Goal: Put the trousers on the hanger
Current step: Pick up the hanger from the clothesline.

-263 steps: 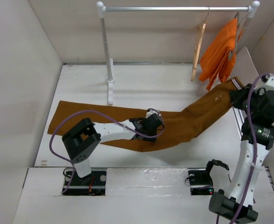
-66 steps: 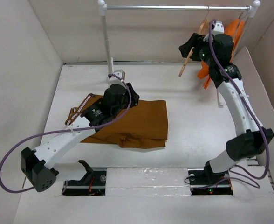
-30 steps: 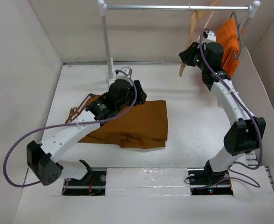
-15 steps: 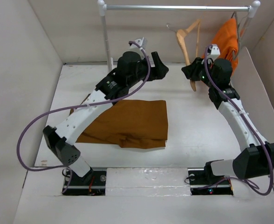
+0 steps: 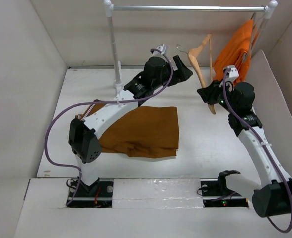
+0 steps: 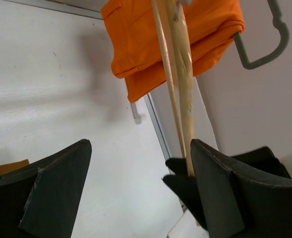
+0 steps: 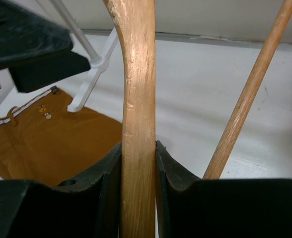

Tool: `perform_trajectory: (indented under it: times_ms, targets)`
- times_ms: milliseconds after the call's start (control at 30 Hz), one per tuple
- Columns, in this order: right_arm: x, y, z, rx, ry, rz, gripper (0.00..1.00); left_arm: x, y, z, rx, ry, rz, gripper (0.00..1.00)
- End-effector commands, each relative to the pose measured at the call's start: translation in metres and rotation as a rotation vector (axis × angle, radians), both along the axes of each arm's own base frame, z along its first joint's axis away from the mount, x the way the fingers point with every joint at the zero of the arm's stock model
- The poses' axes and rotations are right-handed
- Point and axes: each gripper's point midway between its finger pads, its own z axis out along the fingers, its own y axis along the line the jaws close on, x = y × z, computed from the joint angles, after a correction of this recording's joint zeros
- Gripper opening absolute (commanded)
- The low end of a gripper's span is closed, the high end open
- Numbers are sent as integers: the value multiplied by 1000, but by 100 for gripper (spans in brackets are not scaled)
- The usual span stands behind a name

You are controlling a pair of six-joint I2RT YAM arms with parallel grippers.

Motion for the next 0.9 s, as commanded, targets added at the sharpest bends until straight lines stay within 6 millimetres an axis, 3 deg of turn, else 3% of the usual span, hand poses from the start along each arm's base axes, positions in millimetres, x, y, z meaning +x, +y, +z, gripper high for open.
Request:
perform_trajectory:
  times_ms: [0,133,233,400,500,600,867]
  targets:
    - [-18,5,5,-12,-47,55,0,5,-1,32,-181,-57,33,77]
    - [-31,5,-9,-13,-22,79,0,-1,-7,23,-244,-43,15,75]
    - [-37,5,-24,-20,6,84,0,-13,-22,17,-277,-47,-43,67]
    - [-47,5,-34,-25,31,109,0,-5,-28,4,-251,-25,-7,64]
    - [-53,-1,-52,-44,87,76,0,-12,-36,3,-278,-27,-48,59]
    - [-54,-7,-53,-33,61,61,0,-24,-46,-10,-252,-4,-86,58]
    - [-55,-6,-51,-58,60,92,0,-10,-53,-32,-183,54,-50,57]
